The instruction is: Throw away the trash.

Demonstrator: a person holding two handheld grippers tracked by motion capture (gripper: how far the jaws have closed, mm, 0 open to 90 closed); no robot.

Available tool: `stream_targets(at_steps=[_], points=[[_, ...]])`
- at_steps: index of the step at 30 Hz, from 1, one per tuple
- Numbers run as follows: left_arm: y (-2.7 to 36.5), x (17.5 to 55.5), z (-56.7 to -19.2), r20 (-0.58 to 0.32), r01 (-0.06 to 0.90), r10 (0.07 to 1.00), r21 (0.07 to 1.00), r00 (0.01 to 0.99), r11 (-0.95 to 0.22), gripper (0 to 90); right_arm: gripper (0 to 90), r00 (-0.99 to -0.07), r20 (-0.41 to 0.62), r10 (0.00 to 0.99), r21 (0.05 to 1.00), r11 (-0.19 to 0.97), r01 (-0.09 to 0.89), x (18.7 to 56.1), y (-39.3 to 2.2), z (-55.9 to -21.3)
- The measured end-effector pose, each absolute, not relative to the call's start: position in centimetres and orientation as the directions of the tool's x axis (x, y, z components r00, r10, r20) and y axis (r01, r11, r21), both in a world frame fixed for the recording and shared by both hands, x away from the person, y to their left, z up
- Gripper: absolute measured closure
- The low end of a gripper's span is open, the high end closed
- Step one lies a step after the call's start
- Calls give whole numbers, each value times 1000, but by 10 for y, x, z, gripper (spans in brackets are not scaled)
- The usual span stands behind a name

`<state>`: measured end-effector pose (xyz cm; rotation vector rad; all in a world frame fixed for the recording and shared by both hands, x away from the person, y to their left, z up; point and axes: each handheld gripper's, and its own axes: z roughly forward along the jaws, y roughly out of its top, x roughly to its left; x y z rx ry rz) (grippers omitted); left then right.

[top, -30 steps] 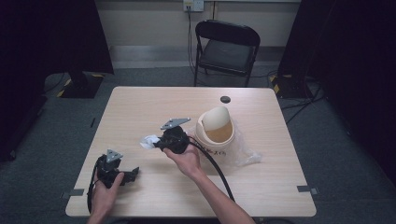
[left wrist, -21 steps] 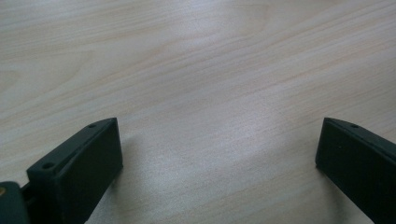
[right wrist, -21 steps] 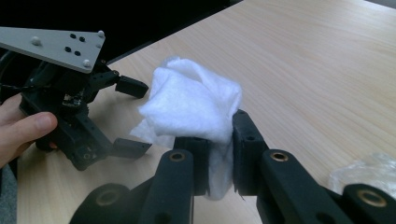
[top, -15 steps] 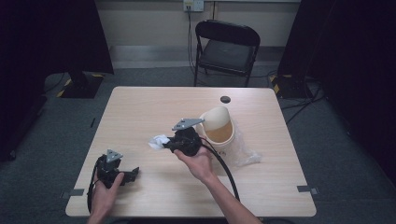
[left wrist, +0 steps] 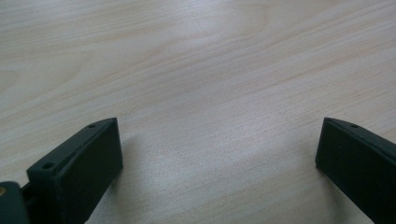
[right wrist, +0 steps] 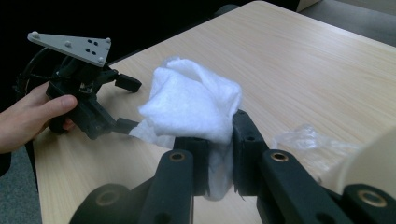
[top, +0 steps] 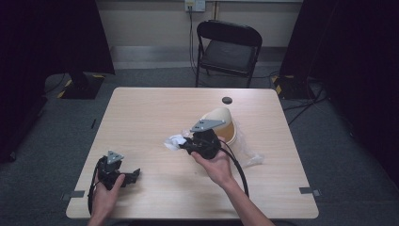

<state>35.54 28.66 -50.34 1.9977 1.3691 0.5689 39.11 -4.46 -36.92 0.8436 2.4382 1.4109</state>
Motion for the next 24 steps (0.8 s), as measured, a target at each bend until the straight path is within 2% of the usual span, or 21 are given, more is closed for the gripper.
stream_targets(at_steps=[16,24], points=[[287,355,-503,-5,654,932,714,363,-251,0,797,-774,140,617,868,299,395,385,-100,-355],[287,355,-503,-5,654,932,714,363,-251,0,797,-744,136,654,860,295,417,390,-125,-353]])
